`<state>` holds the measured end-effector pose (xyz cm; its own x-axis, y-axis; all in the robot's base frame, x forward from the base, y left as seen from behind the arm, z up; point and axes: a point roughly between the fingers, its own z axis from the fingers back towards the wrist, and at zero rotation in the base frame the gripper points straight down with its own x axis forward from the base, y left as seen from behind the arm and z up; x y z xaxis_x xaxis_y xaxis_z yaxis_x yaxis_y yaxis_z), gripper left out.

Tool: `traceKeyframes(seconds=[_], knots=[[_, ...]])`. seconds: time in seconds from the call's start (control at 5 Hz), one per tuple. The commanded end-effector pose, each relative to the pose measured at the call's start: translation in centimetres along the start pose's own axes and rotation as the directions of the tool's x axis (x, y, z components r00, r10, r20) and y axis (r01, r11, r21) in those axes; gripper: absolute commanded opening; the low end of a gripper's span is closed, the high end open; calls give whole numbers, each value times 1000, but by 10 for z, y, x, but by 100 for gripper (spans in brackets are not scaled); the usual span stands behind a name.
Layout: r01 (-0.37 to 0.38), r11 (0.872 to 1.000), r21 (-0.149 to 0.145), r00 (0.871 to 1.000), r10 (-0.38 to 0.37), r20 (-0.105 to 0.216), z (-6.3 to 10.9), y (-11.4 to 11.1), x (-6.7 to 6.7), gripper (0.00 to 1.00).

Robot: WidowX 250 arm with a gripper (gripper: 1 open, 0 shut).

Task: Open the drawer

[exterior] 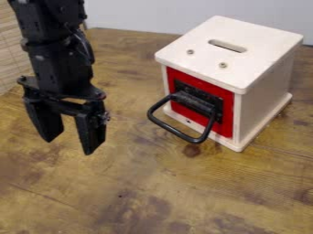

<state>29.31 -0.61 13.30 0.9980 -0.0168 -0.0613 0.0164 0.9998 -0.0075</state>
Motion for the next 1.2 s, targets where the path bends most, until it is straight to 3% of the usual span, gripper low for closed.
traceKeyframes(seconds=[0.0,0.2,0.4,0.6,0.8,1.0], knots=[[-14,1000,-8,1000,14,-3,-4,-2,3,100],[-53,998,-24,999,53,12,-7,-6,10,100],[-126,991,-49,990,129,51,-7,-9,21,100],[-203,976,-76,975,209,80,-8,-11,32,100],[-308,944,-122,939,322,121,-5,-14,47,100],[-423,889,-176,881,449,148,-2,-20,64,100]])
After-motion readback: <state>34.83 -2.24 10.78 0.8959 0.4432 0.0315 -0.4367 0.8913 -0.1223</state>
